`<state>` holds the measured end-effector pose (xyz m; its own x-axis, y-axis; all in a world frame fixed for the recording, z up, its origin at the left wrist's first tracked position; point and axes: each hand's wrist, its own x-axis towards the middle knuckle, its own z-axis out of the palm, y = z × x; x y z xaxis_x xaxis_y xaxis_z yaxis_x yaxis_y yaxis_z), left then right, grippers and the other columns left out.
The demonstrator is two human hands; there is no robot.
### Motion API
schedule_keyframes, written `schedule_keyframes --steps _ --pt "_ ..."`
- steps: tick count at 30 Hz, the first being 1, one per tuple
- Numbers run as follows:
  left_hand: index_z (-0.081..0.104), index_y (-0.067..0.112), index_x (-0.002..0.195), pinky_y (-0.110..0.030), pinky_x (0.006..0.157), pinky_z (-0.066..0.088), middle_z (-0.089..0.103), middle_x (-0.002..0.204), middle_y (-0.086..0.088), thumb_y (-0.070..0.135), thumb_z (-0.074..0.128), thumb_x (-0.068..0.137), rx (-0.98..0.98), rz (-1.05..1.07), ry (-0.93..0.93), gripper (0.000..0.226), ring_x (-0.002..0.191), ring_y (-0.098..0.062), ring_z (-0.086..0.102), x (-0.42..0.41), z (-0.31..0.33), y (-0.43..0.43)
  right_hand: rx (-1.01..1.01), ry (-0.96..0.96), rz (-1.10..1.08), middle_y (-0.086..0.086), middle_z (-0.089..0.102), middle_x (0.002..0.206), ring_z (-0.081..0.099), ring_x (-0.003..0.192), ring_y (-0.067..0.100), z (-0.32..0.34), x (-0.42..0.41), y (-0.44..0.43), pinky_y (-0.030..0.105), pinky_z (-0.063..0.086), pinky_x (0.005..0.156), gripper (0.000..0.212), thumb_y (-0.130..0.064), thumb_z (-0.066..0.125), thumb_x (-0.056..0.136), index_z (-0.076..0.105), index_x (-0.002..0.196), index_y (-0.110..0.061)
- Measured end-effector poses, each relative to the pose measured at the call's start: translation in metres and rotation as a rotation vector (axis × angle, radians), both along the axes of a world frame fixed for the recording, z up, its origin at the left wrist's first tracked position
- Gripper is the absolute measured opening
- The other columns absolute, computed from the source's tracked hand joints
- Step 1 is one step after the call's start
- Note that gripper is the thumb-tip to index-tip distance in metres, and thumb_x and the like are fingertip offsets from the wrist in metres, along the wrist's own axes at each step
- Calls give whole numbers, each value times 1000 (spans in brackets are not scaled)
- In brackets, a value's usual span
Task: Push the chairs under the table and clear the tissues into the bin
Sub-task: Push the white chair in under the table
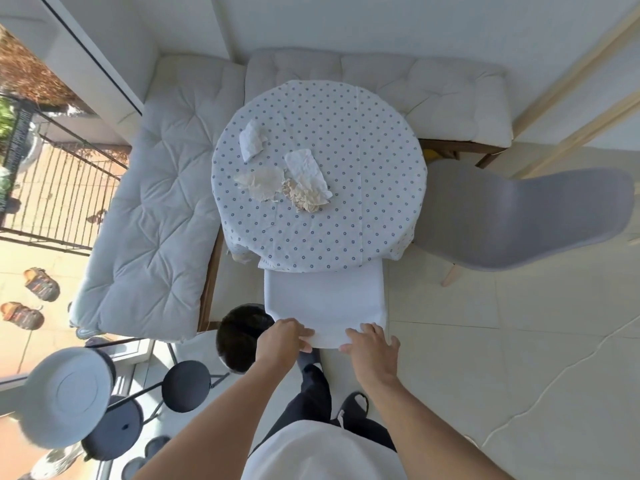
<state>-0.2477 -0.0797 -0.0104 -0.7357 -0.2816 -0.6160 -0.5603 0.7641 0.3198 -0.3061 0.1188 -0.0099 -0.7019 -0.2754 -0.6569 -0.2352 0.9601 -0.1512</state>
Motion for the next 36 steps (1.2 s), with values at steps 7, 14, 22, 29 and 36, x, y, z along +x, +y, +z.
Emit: schedule_keyframes --steps 7,14,22,29,36 --pt "71 41 129 -30 98 55 66 136 15 27 66 99 -5 -92 35 34 128 -12 60 12 -2 3 -14 -6 -6 -5 50 144 30 146 19 -3 4 2 55 26 115 28 -42 53 105 61 130 -34" --pt "72 36 125 -40 94 55 68 124 -1 70 35 99 102 -165 -79 57 115 -23 65 -6 9 -1 -276 -178 -132 -5 46 160 33 150 20 13 -26 41 50 37 116 69 -67 49 98 45 154 -28" --pt "60 30 141 -45 108 49 62 140 4 67 41 97 83 -341 38 60 129 -20 58 -78 41 58 -382 33 -380 3 52 155 44 143 26 60 -53 110 41 38 115 63 -59 46 103 48 152 -20" --pt "57 24 145 -37 112 44 60 146 2 57 46 102 88 -467 167 56 134 -19 56 -127 90 146 -450 182 -536 2 59 147 51 137 23 87 -61 211 35 39 110 55 -54 49 104 56 146 -19" --pt "60 21 142 -33 108 45 64 142 1 55 46 103 85 -475 265 54 129 -17 61 -142 130 241 -504 324 -603 0 64 142 55 134 23 111 -71 327 38 43 110 50 -51 50 103 60 140 -18"
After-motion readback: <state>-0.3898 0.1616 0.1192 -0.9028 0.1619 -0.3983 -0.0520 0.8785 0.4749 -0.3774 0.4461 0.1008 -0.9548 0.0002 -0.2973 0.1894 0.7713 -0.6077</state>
